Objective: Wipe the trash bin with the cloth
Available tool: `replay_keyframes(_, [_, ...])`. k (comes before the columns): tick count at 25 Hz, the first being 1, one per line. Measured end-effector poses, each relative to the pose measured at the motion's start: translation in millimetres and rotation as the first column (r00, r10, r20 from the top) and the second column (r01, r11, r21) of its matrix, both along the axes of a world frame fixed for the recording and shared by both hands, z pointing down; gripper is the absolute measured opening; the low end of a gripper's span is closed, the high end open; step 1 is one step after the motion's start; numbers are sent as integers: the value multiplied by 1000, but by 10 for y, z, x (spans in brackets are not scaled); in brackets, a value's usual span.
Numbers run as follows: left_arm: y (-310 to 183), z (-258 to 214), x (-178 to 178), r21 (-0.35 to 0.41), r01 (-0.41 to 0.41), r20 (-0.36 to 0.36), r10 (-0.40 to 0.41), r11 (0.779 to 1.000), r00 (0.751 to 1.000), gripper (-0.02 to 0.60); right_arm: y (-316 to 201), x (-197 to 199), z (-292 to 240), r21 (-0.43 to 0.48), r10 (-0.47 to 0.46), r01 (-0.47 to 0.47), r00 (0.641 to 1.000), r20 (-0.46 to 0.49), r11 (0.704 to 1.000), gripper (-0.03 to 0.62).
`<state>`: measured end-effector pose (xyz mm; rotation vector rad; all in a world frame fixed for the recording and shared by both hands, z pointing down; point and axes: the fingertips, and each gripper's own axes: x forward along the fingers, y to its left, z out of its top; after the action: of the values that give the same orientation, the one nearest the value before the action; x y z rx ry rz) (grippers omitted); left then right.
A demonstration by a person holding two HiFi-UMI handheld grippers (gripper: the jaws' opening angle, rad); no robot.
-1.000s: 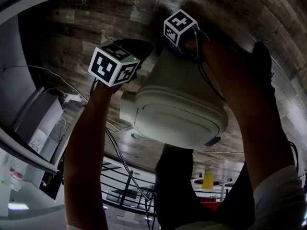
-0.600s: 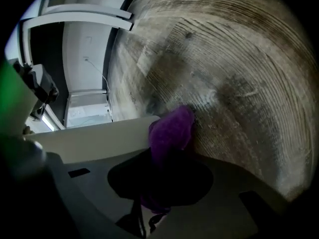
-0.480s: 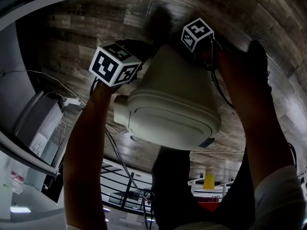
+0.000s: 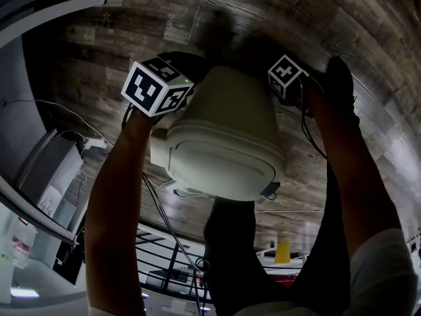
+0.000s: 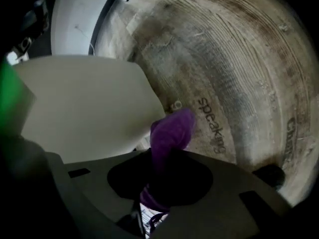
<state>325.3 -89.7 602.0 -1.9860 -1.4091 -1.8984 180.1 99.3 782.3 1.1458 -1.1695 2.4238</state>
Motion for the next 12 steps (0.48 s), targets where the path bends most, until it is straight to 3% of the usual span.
replay_keyframes(2, [52, -133, 38, -6, 0, -27, -1, 1000, 1000, 3, 200, -27, -132, -3, -86, 86, 995, -43, 996, 97])
replay_keyframes(4, [75, -325, 79, -12, 15, -59, -16, 1000, 998, 3, 300, 16, -327, 16, -97, 99, 990, -102, 995, 97])
replay_keyframes(8, [56, -829, 212, -30, 65, -155, -69, 997, 985, 3, 375, 382, -786, 77, 29, -9, 966, -257, 997, 97])
replay_keyframes(12, [47, -1491, 75, -73, 118, -224, -132, 990, 965, 3, 429, 685, -1431, 143, 99, -40, 899, -427, 989, 97])
